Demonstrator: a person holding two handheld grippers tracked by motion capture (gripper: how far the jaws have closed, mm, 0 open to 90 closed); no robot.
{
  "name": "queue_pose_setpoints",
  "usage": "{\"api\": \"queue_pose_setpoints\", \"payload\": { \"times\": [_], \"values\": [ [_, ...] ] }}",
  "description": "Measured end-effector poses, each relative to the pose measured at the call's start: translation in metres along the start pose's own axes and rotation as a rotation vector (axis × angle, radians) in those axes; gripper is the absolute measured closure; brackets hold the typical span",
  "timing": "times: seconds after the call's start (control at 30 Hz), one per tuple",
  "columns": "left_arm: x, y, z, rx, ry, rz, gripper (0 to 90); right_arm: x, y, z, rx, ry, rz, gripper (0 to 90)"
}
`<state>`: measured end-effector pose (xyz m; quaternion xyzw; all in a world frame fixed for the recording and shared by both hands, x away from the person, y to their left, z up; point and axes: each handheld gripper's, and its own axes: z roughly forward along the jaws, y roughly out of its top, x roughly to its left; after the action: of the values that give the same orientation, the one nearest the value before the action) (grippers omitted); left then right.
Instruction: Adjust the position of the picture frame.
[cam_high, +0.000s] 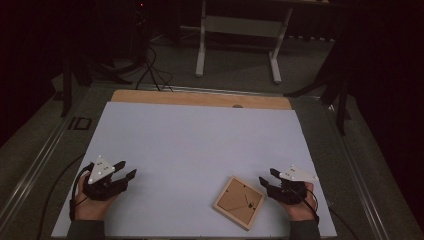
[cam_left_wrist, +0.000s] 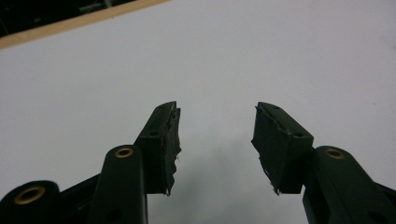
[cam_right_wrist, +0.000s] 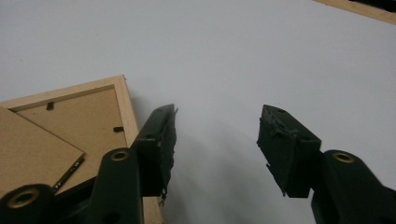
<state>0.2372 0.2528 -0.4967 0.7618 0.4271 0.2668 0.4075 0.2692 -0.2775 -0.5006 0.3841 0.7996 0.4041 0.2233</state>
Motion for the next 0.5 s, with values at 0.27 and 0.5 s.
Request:
{"api": "queue_pose_setpoints", "payload": {
  "times": [0.27,0.5],
  "values": [
    [-0.002,0.0,0.0,0.006,0.007,0.011,49.6,0.006,0.002,-0.003,-0.012,0.017,-0.019,52.0],
    [0.001,-0.001,-0.001,-0.008,0.014,0.005,49.0,0.013,0.004,0.0,-0.012,0.059,-0.018,58.7]
  ]
}}
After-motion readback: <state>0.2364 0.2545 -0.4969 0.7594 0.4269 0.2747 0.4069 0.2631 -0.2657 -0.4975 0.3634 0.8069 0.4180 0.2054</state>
